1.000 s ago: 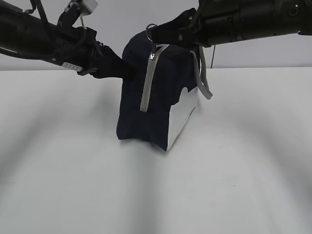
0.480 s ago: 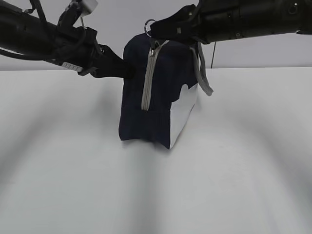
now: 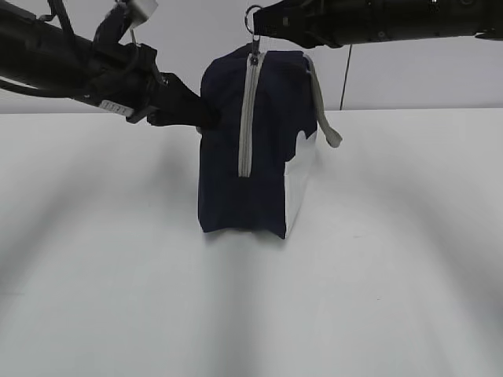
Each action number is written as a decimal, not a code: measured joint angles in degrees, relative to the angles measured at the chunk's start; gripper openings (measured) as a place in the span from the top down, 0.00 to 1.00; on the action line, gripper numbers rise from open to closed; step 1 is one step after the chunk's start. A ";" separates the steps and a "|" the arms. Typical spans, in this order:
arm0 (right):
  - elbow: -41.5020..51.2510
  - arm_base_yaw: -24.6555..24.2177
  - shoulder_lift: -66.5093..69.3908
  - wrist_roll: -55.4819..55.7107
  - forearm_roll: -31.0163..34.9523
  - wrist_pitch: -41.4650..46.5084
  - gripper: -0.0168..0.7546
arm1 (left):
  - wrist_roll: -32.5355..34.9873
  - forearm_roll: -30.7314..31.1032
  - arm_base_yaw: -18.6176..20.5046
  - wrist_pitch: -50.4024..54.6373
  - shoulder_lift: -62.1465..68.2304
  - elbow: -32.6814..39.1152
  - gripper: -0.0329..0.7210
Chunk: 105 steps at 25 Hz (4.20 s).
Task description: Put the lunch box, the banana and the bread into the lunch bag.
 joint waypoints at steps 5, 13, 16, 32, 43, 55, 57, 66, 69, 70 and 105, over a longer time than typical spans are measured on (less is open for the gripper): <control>-2.31 0.00 2.64 1.19 0.48 0.27 1.00 | -2.00 1.18 0.00 1.10 0.00 0.00 0.95; -8.48 -0.70 6.67 7.44 -4.69 -0.71 1.00 | -3.36 2.51 0.00 1.87 0.00 0.00 0.95; -10.18 -1.31 8.18 8.38 -5.04 -1.20 1.00 | -3.41 2.64 0.00 2.01 0.00 0.00 0.95; -15.74 -2.61 13.13 20.89 -16.65 -4.01 1.00 | -3.41 3.07 0.00 0.53 0.06 0.00 0.95; -16.30 -6.23 10.08 23.24 -17.24 -9.93 1.00 | -2.73 -2.81 -0.02 -0.74 0.11 0.13 0.95; -16.51 -6.38 14.71 23.59 -17.38 -7.71 1.00 | -2.54 -4.33 -3.36 -2.18 0.11 0.56 0.95; -16.51 -6.38 15.06 23.59 -17.38 -7.56 1.00 | -2.54 -4.51 -3.36 -2.46 0.11 0.56 0.95; -15.55 -6.38 15.82 23.59 -17.06 -6.81 1.00 | -2.54 -4.51 -3.36 -3.08 0.43 0.56 0.95; -15.67 -6.38 15.82 23.59 -17.06 -6.40 1.00 | -2.54 -4.69 -3.36 -2.82 0.70 0.56 0.95; -15.88 -6.28 15.82 23.59 -17.06 -5.99 1.00 | -2.54 -4.76 -3.36 -2.68 0.70 0.56 0.95; -34.62 -8.29 29.41 22.17 -17.06 0.96 1.00 | -2.54 5.17 -3.06 -0.98 -1.14 0.50 0.95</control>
